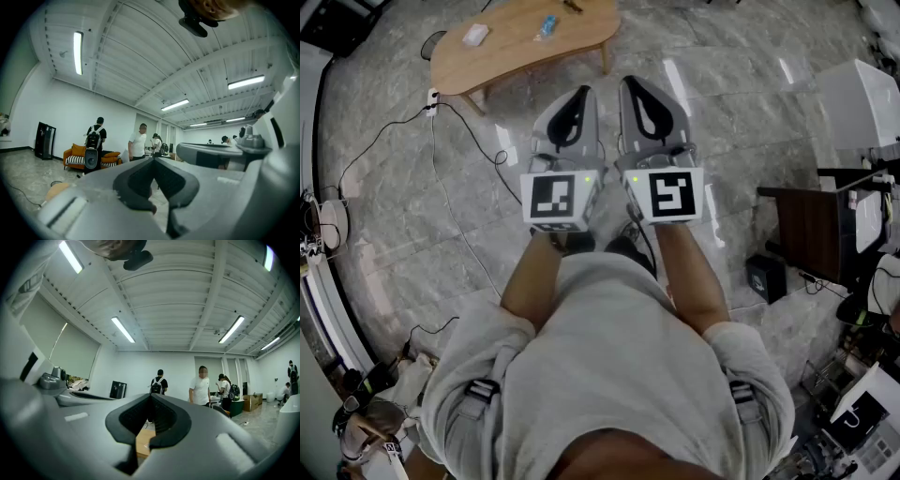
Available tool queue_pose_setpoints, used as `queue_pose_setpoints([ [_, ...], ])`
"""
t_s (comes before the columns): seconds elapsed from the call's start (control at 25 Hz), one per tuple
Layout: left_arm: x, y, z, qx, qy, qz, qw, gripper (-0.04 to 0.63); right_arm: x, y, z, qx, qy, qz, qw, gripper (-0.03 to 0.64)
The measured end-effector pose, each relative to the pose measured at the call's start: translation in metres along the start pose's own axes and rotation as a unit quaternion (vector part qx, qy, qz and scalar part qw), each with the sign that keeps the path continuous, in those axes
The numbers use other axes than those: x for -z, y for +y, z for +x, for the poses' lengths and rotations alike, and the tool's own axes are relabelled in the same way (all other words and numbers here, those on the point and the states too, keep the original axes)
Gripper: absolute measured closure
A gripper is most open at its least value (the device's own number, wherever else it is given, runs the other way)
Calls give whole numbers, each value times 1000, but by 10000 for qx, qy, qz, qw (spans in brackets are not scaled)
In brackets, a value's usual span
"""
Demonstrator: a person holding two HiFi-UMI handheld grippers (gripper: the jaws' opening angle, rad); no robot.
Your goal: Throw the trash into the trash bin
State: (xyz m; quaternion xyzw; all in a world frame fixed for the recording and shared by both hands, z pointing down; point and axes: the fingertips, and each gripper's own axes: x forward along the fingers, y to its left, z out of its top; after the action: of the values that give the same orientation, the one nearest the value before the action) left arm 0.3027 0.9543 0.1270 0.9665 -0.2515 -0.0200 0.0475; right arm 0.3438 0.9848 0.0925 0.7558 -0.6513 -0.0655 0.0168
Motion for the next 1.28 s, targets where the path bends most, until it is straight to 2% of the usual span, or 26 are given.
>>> queue_pose_setpoints([
  [0.28,-3,54,-5,-199,-50,105,9997,580,1,34,41,-138,-109,32,9998,611],
  [0.52,-9,115,-19,-419,-115,133,9990,580,1,82,85,-333,-142,-27,9993,611],
  [0.76,-10,163,-25,-389,-58,-7,9992,580,13,122,122,-458,14,0,9990,611],
  [1.0,-2,190,-6,-370,4,-82,9993,580,17,117,151,-348,121,-72,9993,611],
  [1.28,9,218,71,-395,104,-81,9991,580,37,70,216,-334,155,38,9993,611],
])
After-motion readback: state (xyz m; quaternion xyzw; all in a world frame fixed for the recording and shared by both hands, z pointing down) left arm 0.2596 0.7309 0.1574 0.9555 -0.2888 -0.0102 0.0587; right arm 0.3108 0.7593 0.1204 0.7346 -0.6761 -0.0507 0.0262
